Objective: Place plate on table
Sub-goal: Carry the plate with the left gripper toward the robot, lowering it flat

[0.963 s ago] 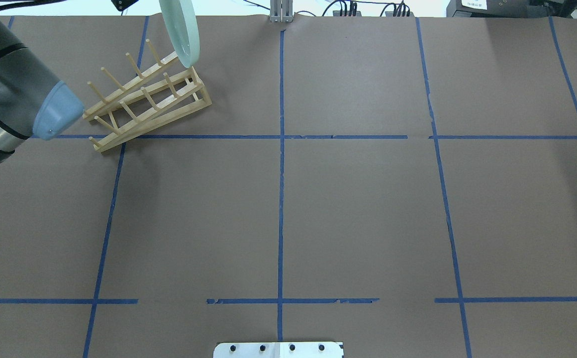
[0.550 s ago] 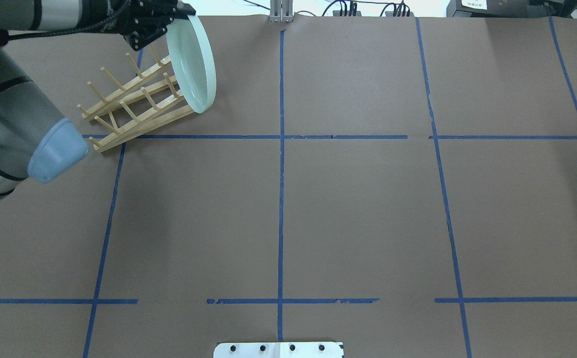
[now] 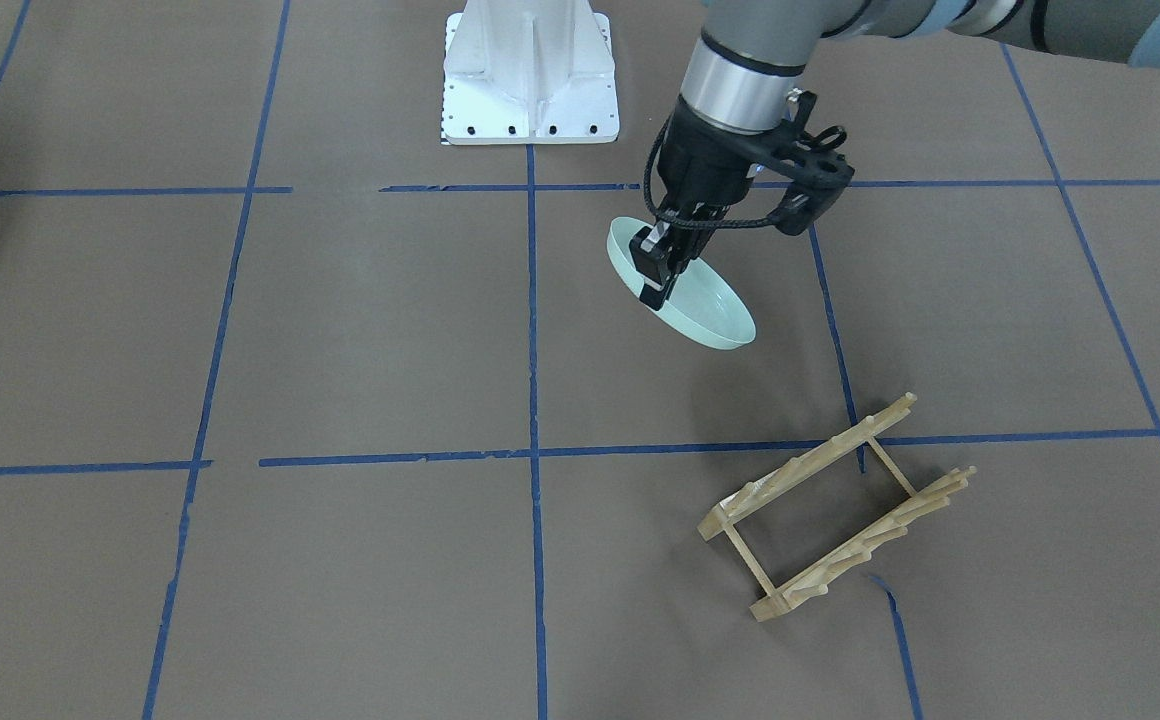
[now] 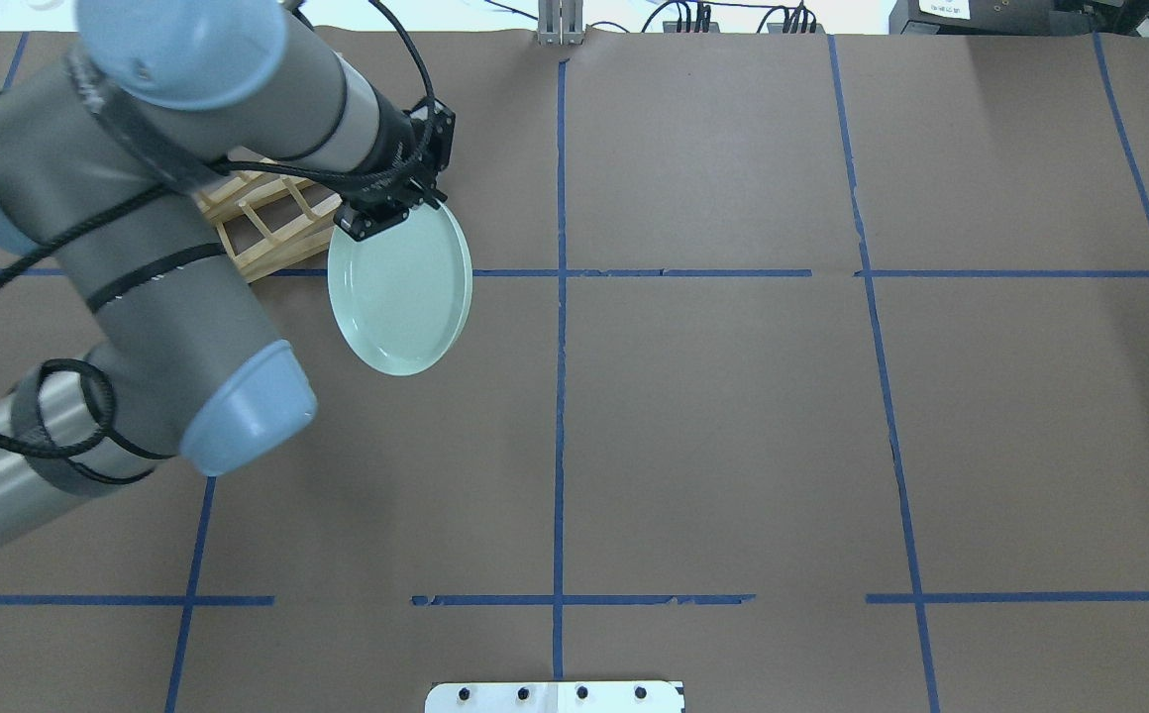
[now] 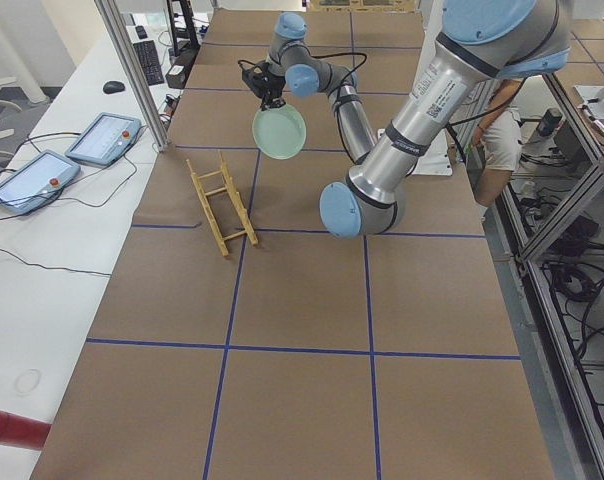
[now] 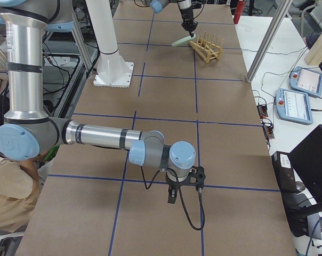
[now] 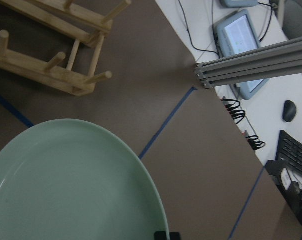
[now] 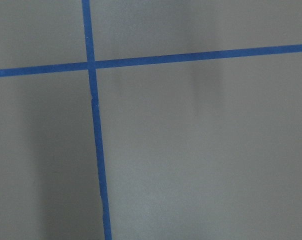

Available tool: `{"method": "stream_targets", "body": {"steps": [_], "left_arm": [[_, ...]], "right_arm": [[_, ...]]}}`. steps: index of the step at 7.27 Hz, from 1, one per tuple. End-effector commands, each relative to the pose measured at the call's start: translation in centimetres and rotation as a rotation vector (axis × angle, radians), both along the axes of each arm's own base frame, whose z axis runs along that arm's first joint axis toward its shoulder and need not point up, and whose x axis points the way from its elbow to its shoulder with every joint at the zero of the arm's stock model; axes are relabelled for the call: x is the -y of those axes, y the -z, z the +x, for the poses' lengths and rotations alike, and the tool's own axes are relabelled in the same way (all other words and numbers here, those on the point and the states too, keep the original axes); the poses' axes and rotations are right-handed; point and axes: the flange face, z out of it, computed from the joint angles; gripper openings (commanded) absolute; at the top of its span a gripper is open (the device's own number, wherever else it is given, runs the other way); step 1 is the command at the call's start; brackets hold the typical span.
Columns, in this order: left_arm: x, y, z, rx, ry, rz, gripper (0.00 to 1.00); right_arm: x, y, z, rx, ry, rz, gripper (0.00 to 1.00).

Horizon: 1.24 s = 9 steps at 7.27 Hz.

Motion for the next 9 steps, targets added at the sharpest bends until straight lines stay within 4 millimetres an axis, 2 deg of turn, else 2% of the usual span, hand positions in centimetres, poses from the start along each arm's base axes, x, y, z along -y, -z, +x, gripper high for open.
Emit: {"method": "stream_targets", "body": {"steps": [1, 2, 3, 4, 5, 6, 7, 8, 9], "left_arm": [[-1.6, -3.3, 8.1, 0.238, -0.148, -0.082, 0.0], [-2.3, -5.8, 11.9, 0.318, -0.232, -0.101, 0.0], [-2.8, -6.7, 12.8, 0.342, -0.306, -0.106, 0.0], [-5.0, -7.9, 14.9, 0.347, -0.365, -0.114, 0.09], [-4.6, -8.7, 16.4, 0.376, -0.373, -0.133, 0.18], [-5.1, -9.1, 17.4, 0.37, -0.382, -0.124, 0.65], [-5.2, -8.8, 17.3, 0.358, -0.381, -0.112, 1.0], [-5.2, -7.9, 16.8, 0.349, -0.374, -0.093, 1.0], [-2.5, -6.2, 12.6, 0.325, -0.352, -0.013, 1.0]], "right_arm": [[0.0, 0.0, 0.0, 0.0, 0.0, 0.0, 1.0], [0.0, 0.0, 0.0, 0.0, 0.0, 0.0, 1.0], [-0.1, -0.1, 0.0, 0.0, 0.0, -0.001, 1.0], [-0.1, -0.1, 0.0, 0.0, 0.0, -0.001, 1.0], [0.0, 0.0, 0.0, 0.0, 0.0, 0.0, 1.0], [-0.1, -0.1, 0.0, 0.0, 0.0, -0.001, 1.0], [-0.1, -0.1, 0.0, 0.0, 0.0, -0.001, 1.0], [0.0, 0.0, 0.0, 0.0, 0.0, 0.0, 1.0], [0.0, 0.0, 0.0, 0.0, 0.0, 0.0, 1.0]]}}
